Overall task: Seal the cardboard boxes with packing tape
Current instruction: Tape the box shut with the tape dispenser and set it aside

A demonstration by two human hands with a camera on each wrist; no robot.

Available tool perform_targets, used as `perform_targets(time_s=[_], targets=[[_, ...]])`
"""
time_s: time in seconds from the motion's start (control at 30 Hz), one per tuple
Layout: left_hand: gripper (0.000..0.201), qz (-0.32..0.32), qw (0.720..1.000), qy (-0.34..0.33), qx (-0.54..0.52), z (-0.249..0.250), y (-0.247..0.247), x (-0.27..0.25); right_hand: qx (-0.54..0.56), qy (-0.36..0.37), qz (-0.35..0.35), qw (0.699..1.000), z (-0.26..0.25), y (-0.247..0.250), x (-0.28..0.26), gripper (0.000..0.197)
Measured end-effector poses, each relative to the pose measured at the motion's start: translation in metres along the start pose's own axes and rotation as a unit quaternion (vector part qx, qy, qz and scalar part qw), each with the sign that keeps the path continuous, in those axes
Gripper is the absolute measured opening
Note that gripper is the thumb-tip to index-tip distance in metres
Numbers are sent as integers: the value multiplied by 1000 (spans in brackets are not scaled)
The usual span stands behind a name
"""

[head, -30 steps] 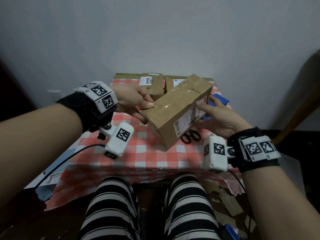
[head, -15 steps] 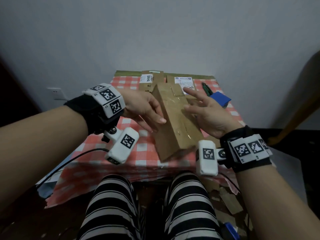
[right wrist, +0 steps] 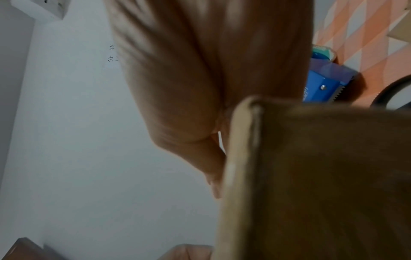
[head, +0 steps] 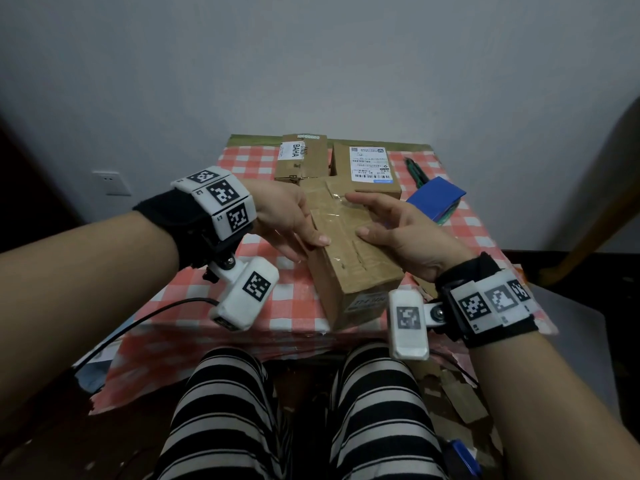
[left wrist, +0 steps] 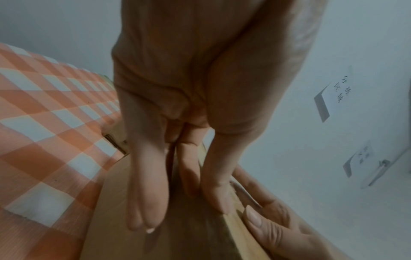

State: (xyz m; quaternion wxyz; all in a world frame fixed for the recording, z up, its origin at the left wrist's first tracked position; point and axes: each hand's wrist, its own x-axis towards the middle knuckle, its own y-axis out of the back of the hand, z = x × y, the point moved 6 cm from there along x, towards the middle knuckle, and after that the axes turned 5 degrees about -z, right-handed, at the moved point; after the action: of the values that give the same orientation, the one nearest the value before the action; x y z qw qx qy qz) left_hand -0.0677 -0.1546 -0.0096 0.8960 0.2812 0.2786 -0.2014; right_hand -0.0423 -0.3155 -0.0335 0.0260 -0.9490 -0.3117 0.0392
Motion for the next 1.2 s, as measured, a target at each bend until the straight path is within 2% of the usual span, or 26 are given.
perform_targets(time_s=[0.27,0.4,0.47,0.53,0.63,0.87,0.97,1.03,1.07,1.13,1.2], targets=[[11,26,999,34,22,-1,3,2,-36,-9,33,999,2,1,3,47],[12,30,998,53,24,-3,5,-3,-38,-86,32,995,8,0,-3,42],[11,25,998,58,18,-3,3,-7,-41,-137,7,990,17,-1,-7,48],[6,18,999,49,-1,-2,0,-10,-41,-174,-29,983,25,-5,-11,50],[11,2,999,21,-39,0,-10,-12,-39,-200,-34,978,28,-6,-15,55],[19,47,993,-35,-103,13,-2,-30,-50,-110,-18,992,-7,3,-23,47],[44,41,994,-65,-78,24,-2,-45,-38,-81,6,996,-21,2,-23,44],[65,60,992,-79,-81,27,4,-52,-22,-74,11,997,-27,-1,-24,49],[69,68,990,-85,-84,28,6,-54,-23,-70,7,997,-29,-3,-25,50],[64,77,987,-97,-97,32,7,-62,-39,-51,-6,998,-35,-9,-30,46],[35,77,983,-110,-122,37,4,-71,-49,-31,-7,998,-41,-13,-35,44]])
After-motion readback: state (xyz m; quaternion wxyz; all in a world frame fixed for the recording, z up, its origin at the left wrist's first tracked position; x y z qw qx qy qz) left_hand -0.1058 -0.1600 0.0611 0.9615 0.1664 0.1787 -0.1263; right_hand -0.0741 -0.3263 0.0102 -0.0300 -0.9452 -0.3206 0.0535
